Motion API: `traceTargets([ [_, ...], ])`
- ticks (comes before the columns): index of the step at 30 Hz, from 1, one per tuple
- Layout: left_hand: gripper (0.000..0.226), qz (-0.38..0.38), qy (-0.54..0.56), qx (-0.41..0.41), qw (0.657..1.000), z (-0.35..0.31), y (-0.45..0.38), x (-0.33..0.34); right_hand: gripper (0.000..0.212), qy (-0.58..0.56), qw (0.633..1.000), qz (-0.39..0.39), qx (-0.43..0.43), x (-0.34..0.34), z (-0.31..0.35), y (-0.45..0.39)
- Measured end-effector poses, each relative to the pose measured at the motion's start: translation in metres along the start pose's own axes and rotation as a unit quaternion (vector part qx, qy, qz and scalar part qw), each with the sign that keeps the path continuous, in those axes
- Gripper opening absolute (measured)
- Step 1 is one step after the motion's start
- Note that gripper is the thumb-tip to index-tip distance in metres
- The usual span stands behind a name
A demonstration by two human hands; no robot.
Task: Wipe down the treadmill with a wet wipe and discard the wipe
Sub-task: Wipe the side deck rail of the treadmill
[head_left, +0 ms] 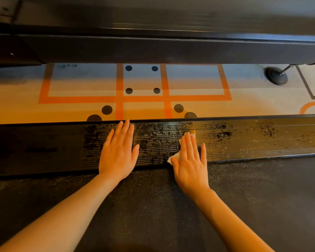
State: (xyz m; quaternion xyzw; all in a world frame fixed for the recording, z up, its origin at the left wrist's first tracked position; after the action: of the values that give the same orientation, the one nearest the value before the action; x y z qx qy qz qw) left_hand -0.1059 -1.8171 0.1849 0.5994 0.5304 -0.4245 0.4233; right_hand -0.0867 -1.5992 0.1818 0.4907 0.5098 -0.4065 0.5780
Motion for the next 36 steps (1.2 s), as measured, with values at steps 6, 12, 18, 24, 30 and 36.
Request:
traceTargets([
  [6,0.062,-0.007,-0.007,-0.005,1.0,0.001,0.0,0.002,0.064,0.036,0.989,0.023,-0.144,-0.016,0.038,-0.062],
  [12,0.065,0.002,-0.017,-0.006,1.0,0.001,0.0,0.002,0.062,0.055,0.983,0.027,-0.175,-0.018,0.04,-0.075],
  [18,0.066,-0.001,-0.003,-0.004,1.0,0.002,-0.001,0.003,0.072,0.054,0.995,0.031,-0.073,-0.022,-0.022,-0.069],
  [24,0.068,-0.001,0.007,-0.003,1.0,0.002,-0.001,0.003,0.074,0.026,0.998,0.043,-0.025,-0.013,-0.035,-0.06],
  [30,0.067,-0.008,0.009,0.006,1.0,0.001,0.001,0.001,0.066,0.061,0.986,-0.032,-0.15,-0.003,0.032,-0.022],
  [36,0.062,-0.009,0.009,0.007,1.0,0.001,0.001,0.003,0.068,0.106,0.975,-0.036,-0.191,0.007,0.045,-0.007],
])
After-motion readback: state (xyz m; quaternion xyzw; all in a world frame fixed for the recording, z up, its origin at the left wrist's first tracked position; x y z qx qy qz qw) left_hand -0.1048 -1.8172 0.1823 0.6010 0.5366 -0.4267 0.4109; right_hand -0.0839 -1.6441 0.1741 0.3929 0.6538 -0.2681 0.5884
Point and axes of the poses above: each hand's wrist, its own y-axis away from the middle knuckle, its own x-axis out of the palm, z = x × y, the point moved 5 cm from there along -y, towards the middle knuckle, and after that the axes turned 7 degrees about y, right-handed, at the moved point
